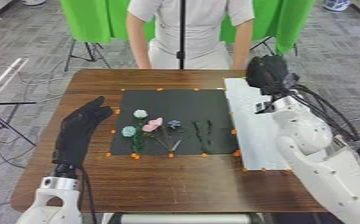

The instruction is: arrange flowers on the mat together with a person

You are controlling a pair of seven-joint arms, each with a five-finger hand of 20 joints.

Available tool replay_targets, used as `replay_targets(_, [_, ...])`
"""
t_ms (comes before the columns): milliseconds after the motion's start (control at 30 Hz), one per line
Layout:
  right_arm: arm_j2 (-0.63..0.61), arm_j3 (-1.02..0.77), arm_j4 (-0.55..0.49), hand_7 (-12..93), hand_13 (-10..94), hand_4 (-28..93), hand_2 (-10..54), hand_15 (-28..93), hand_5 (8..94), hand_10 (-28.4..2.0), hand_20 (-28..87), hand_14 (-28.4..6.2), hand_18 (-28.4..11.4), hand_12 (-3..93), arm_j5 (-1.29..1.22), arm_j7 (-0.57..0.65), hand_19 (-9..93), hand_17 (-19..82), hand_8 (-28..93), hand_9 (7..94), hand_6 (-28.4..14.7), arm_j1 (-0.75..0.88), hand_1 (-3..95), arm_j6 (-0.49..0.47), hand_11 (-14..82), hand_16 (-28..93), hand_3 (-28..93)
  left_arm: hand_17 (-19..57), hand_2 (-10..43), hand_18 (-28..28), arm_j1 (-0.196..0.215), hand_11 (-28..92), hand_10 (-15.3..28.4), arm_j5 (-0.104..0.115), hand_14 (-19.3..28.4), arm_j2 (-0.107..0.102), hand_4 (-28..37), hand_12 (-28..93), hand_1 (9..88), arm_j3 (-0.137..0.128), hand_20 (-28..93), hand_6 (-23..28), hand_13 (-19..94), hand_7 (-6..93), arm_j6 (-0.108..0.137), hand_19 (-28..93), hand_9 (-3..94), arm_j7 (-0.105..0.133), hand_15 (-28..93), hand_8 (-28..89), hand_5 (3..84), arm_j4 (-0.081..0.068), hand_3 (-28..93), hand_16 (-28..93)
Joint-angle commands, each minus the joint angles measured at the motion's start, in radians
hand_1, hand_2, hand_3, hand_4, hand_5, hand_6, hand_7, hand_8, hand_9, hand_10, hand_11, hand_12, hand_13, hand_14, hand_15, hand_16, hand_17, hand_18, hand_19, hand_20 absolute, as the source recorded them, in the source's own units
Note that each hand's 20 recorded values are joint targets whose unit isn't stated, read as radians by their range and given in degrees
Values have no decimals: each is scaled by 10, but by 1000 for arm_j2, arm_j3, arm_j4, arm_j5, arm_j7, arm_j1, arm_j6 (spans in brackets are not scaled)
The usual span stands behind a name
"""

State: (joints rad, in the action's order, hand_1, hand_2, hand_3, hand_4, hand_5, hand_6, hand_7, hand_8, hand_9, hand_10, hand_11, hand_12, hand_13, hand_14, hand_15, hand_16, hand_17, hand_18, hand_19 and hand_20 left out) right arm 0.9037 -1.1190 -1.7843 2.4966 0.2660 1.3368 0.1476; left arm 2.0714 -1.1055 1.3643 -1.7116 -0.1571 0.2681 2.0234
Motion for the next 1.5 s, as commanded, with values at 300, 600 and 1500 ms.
replay_targets(300, [85, 250, 34, 222, 790, -283, -95, 501, 827, -63, 507, -55, -172, 375, 16, -112, 600, 331, 56, 935, 48, -78, 584, -65, 59, 427, 659, 9, -52, 167, 4, 159, 137, -4, 188, -2, -203, 169, 224, 5, 198, 24, 344, 107, -9, 116, 457, -8, 183, -47, 493, -4, 680, 61])
replay_targets(600, [141, 152, 73, 221, 775, -282, -95, 495, 814, -58, 507, -54, -169, 367, 103, -181, 596, 322, 52, 920, 52, -20, 576, -160, 51, 430, 662, 7, -53, 167, 8, 159, 138, 0, 188, 0, -204, 170, 224, 2, 198, 23, 344, 107, -2, 116, 457, -11, 183, -47, 492, -3, 681, 61])
replay_targets(1500, [101, 214, 134, 208, 749, -281, -95, 495, 758, -63, 505, -64, -174, 344, 93, -149, 589, 295, 33, 864, 45, -55, 539, -140, 45, 395, 657, 7, -53, 166, 0, 159, 137, -11, 188, 7, -207, 170, 220, -2, 197, 27, 344, 106, 1, 115, 457, -10, 182, -47, 491, -5, 683, 61])
